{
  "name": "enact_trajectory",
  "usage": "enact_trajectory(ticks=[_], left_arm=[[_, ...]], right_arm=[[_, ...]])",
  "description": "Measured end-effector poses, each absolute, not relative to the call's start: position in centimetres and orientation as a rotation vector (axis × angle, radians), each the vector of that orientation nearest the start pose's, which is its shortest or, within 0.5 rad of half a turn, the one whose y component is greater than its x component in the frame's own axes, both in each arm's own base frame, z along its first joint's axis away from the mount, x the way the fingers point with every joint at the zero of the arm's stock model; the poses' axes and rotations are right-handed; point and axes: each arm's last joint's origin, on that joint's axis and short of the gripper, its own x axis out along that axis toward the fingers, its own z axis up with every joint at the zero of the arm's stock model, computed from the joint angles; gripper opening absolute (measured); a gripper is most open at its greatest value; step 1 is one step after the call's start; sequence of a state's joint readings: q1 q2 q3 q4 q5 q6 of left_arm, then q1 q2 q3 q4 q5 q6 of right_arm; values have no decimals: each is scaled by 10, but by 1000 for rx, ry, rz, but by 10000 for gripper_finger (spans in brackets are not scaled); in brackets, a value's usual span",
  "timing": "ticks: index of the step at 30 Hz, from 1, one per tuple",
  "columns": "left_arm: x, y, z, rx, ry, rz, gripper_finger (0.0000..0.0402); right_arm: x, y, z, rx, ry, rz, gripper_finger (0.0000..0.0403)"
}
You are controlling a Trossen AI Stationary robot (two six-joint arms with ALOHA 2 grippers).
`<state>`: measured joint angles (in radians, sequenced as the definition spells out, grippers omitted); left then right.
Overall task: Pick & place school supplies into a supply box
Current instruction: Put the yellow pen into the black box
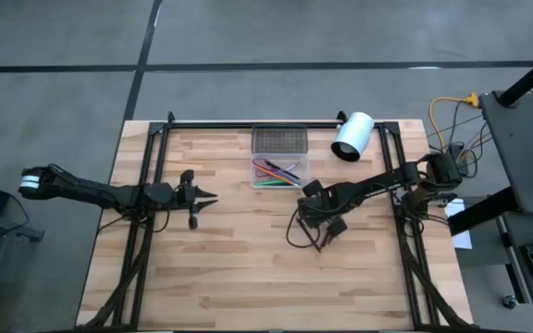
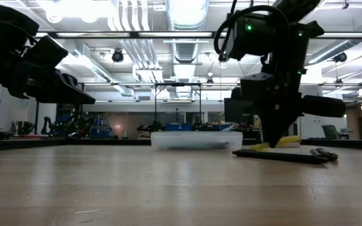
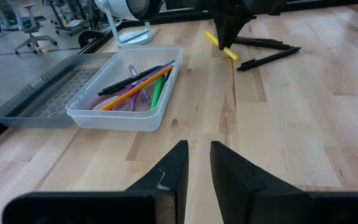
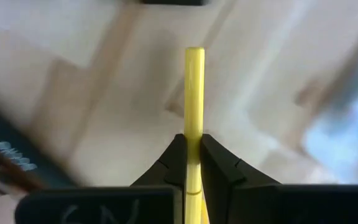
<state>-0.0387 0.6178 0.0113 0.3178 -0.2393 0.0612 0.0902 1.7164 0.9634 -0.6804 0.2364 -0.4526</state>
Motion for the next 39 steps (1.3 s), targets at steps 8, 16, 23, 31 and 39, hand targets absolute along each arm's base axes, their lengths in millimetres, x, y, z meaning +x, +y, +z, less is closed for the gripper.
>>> enact_trajectory(ticks=[8,16,23,31,39], left_arm=[[132,2,139,101,292,190,52],[132,2,139,101,293,190,52],[132,2,139,101,292,190,52],[132,2,139,101,293,190,52],[132,2,139,101,293,190,52]], right_arm=[[307,19,164,-649,1343,92,14],[329,16,179,-752,1158,-78,13],[339,15,185,-828,1048,-125,13],[347,1,188,-780,982,-221,13],[351,-21,191,-733,924,-307,13]])
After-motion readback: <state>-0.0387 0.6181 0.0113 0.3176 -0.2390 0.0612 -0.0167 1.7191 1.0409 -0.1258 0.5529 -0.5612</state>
